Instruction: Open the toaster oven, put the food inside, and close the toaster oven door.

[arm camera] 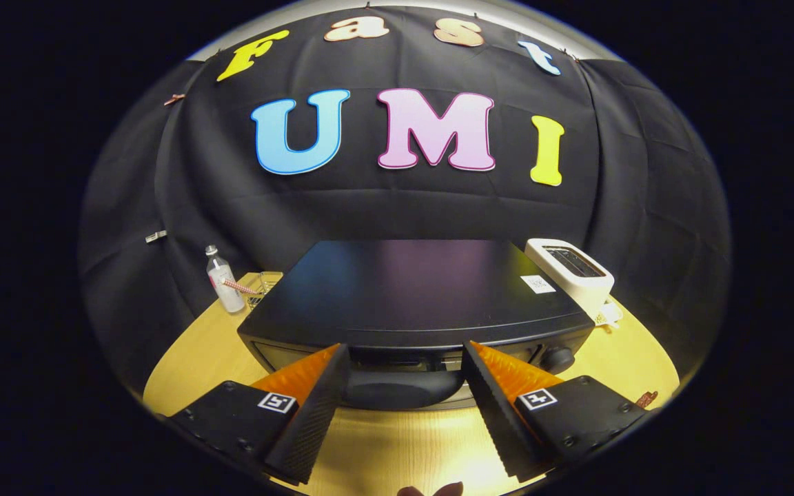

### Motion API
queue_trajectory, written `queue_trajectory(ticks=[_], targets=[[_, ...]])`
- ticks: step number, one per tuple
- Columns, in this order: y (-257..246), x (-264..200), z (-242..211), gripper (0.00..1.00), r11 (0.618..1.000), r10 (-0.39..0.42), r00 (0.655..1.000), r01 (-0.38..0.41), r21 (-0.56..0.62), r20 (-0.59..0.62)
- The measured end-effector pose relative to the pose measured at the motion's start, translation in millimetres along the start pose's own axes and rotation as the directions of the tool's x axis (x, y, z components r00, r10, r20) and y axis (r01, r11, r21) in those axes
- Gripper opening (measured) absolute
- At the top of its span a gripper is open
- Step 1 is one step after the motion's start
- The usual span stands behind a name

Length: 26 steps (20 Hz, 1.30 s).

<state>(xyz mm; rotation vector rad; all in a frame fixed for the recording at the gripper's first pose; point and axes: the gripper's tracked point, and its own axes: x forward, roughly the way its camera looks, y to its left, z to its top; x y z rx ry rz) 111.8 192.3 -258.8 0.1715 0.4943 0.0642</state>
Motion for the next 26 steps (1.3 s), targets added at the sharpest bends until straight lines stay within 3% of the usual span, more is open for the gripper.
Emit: queue_trajectory(ticks=[9, 19, 26], targets=[[0.1, -18.9, -13.7, 0.99, 1.0, -0.016, 1.0, 0.016, 0.007, -0.016], [-1.1, -65.1, -74.2, 0.97, 1.0, -0.005, 0.997, 0.005, -0.006, -0.077], [-1.3, -79.9, -125.1, 0.98, 1.0, -0.007, 0.983, 0.004, -0.016, -0.184]])
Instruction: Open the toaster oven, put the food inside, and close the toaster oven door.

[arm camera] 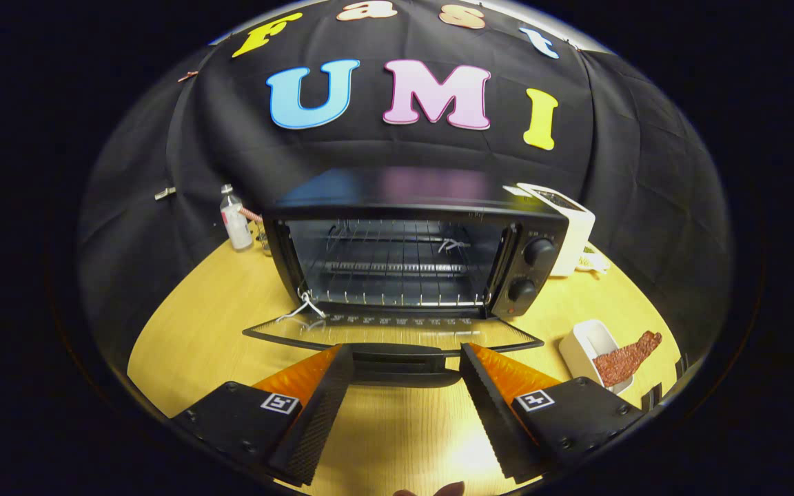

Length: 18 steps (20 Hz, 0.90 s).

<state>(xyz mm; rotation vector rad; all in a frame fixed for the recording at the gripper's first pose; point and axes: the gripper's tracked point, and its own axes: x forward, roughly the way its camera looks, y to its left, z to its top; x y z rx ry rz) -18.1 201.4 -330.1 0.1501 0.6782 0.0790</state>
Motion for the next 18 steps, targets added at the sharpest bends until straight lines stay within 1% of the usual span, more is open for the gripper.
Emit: queue_trajectory(ticks=[2, 4, 6, 9, 11, 14, 18], targets=[[-0.1, 4.3, -20.0, 0.97, 1.0, 0.002, 0.998, -0.002, -0.004, -0.055], [-2.5, 8.9, -40.9, 0.97, 0.999, -0.003, 0.994, 0.0, -0.033, -0.111], [-4.7, 13.4, -46.9, 0.99, 0.999, -0.007, 0.99, 0.0, -0.049, -0.139], [-2.1, 5.6, -46.4, 0.98, 0.999, 0.013, 0.991, -0.019, -0.04, -0.133], [-2.3, -0.3, -37.8, 0.99, 0.999, 0.027, 0.993, -0.031, -0.039, -0.117], [-3.7, -11.9, -12.0, 0.99, 0.999, 0.052, 0.996, -0.052, -0.011, -0.067], [-13.7, -36.2, 42.7, 0.98, 0.997, 0.075, 0.995, -0.073, -0.029, 0.06]])
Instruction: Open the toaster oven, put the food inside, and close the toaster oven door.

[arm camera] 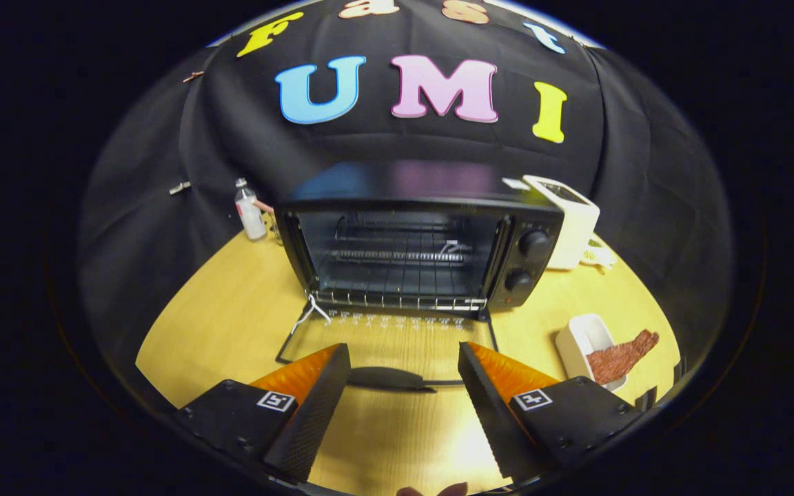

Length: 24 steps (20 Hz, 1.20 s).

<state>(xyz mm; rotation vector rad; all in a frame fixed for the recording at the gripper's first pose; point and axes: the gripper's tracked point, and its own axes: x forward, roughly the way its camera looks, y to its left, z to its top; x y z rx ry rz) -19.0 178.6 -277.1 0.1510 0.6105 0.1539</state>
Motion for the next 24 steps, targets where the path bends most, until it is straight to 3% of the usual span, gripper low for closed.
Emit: queue_trajectory(ticks=[6, 11, 18, 24], targets=[[-22.5, -46.4, 69.6, 0.98, 0.999, 0.028, 0.977, -0.019, -0.044, 0.211], [-71.5, -66.2, 84.5, 0.98, 1.0, 0.021, 0.97, -0.014, -0.028, 0.241], [-190.0, -59.2, 54.8, 0.98, 0.999, 0.003, 0.993, 0.002, -0.044, 0.12], [-268.0, -45.0, 9.8, 0.98, 0.999, 0.02, 1.0, -0.02, 0.025, -0.012]])
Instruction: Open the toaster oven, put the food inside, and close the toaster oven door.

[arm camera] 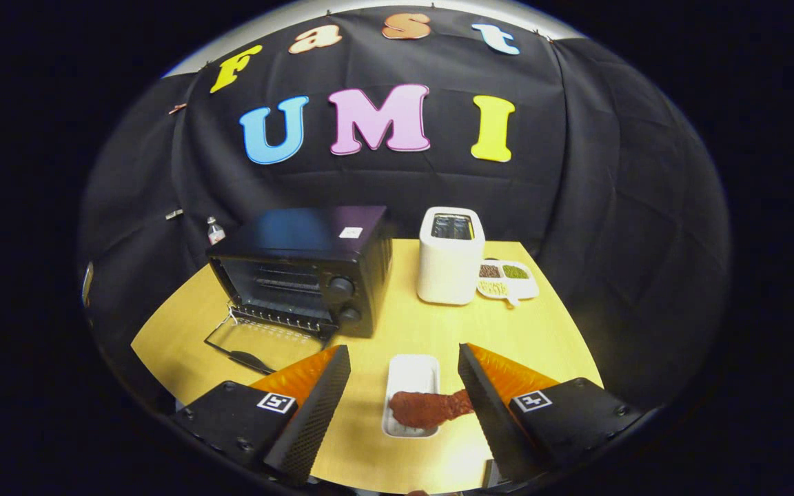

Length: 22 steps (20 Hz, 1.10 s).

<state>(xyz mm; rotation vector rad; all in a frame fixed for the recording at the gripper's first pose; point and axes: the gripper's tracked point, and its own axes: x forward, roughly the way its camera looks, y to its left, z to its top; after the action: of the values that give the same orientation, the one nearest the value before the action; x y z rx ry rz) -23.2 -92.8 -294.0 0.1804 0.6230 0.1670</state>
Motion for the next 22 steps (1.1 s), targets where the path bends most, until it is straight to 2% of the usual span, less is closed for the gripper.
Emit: queue_trajectory(ticks=[5, 9, 10, 13, 14, 16, 17, 19, 22], targets=[[-33.9, 29.3, -51.4, 0.99, 0.996, 0.056, 0.983, -0.042, 0.081, -0.176], [-39.5, 52.4, -98.2, 0.96, 0.977, 0.129, 0.94, -0.066, 0.203, -0.315], [-37.2, 53.9, -106.9, 0.91, 0.969, 0.154, 0.927, -0.074, 0.236, -0.341], [-35.2, 63.1, -121.4, 0.59, 0.949, 0.186, 0.906, -0.066, 0.307, -0.38], [-28.5, 62.9, -122.9, 0.48, 0.928, 0.226, 0.897, -0.08, 0.364, -0.379], [-14.8, 61.6, -106.2, 0.32, 0.872, 0.304, 0.894, -0.121, 0.475, -0.33], [-16.1, 63.4, -101.9, 0.2, 0.873, 0.294, 0.901, -0.117, 0.474, -0.319], [-18.4, 59.8, -97.7, 0.14, 0.896, 0.262, 0.914, -0.112, 0.43, -0.309], [-17.2, 55.4, -86.3, 0.12, 0.923, 0.212, 0.937, -0.1, 0.371, -0.277]])
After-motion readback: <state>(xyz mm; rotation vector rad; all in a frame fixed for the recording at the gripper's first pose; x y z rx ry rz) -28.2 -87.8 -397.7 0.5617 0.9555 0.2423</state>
